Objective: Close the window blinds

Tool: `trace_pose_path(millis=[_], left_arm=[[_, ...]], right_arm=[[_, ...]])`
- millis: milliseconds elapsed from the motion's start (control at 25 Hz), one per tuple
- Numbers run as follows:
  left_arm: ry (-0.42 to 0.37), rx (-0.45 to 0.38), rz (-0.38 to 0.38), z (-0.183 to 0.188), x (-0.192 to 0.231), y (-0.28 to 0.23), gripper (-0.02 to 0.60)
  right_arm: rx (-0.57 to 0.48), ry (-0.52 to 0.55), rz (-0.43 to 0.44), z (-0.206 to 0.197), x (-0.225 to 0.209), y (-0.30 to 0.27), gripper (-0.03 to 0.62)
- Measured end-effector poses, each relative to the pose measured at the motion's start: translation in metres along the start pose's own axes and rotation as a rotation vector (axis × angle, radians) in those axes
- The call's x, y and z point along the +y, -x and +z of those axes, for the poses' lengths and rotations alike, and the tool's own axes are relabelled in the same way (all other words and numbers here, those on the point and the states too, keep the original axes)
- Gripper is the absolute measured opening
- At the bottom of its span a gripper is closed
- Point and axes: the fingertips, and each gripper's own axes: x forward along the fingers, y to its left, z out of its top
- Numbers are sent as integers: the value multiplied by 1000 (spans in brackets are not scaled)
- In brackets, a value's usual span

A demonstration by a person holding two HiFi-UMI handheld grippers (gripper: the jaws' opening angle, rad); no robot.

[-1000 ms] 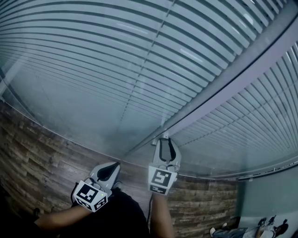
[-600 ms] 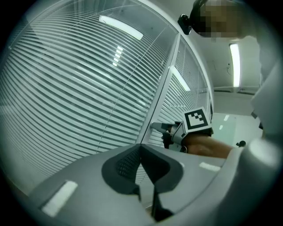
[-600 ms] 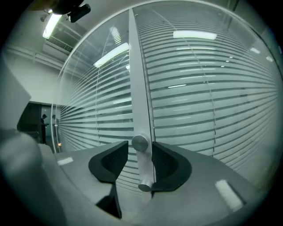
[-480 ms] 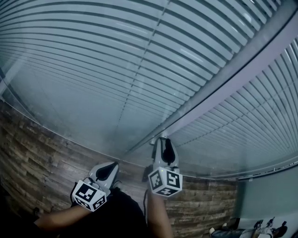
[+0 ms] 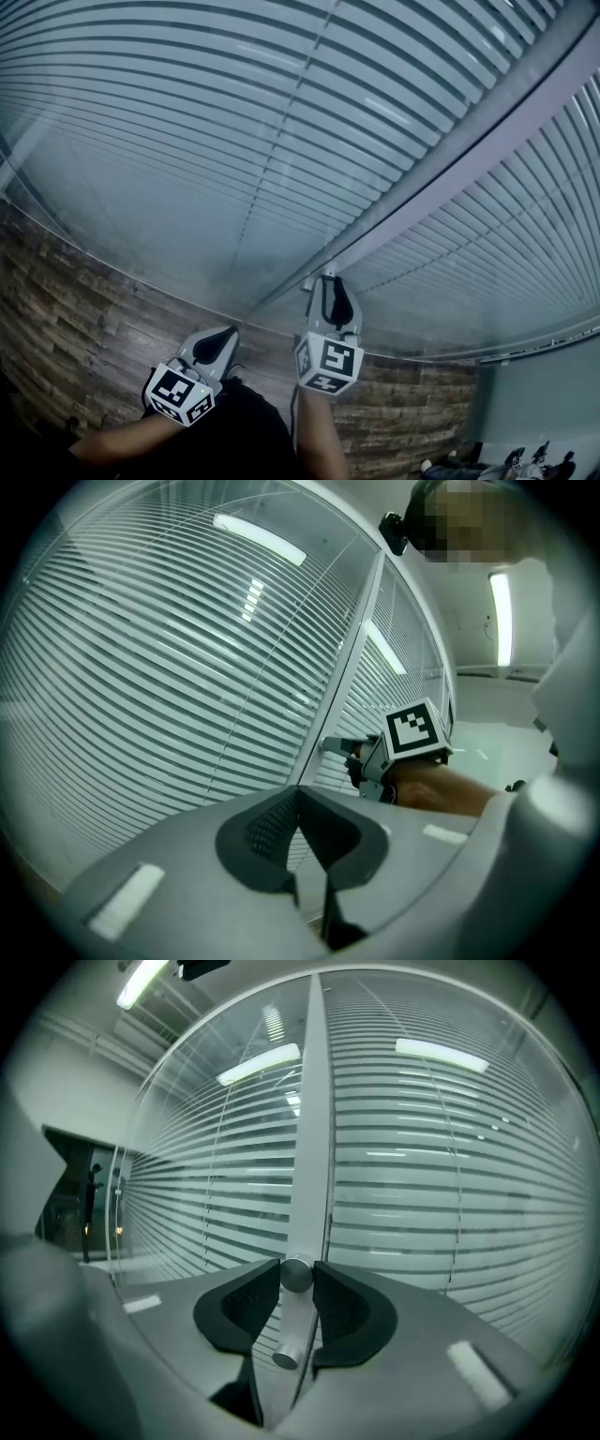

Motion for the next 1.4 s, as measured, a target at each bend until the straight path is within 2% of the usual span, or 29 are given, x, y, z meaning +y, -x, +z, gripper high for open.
trace_pose_path(millis=[240,320,360,440,560,640,840,960,1080,1280,1400], left_arm=[[-2,6,-9,-3,-3,0,0],[-2,6,-15,-4,-4,0,0],[-1,7,-16,-4,-4,1,0],[1,8,-17,-5,-6,4,0],[2,10,-14,-4,-6,5,0],[7,13,-10,-5,-4,4,0],[33,14,-2,-8,3,10,0],[34,17,-2,-7,3,10,0],[33,15,-1,-7,3,11,0],[33,17,-2,-7,5,10,0],[31,19,-5,-7,3,10,0]], right_arm=[[62,321,6,-3,7,-1,109],[68,379,11,-2,9,-1,109],[65,363,18,-1,9,0,110],[38,218,36,1,7,4,110],[-8,-148,78,-1,3,7,146],[-21,-309,89,-5,1,4,155],[-32,-387,37,-5,-2,0,150],[-32,-389,11,-5,-5,-1,127],[-18,-268,5,-5,-4,0,124],[31,116,-2,-4,1,-2,123],[60,303,3,-4,6,-2,121]])
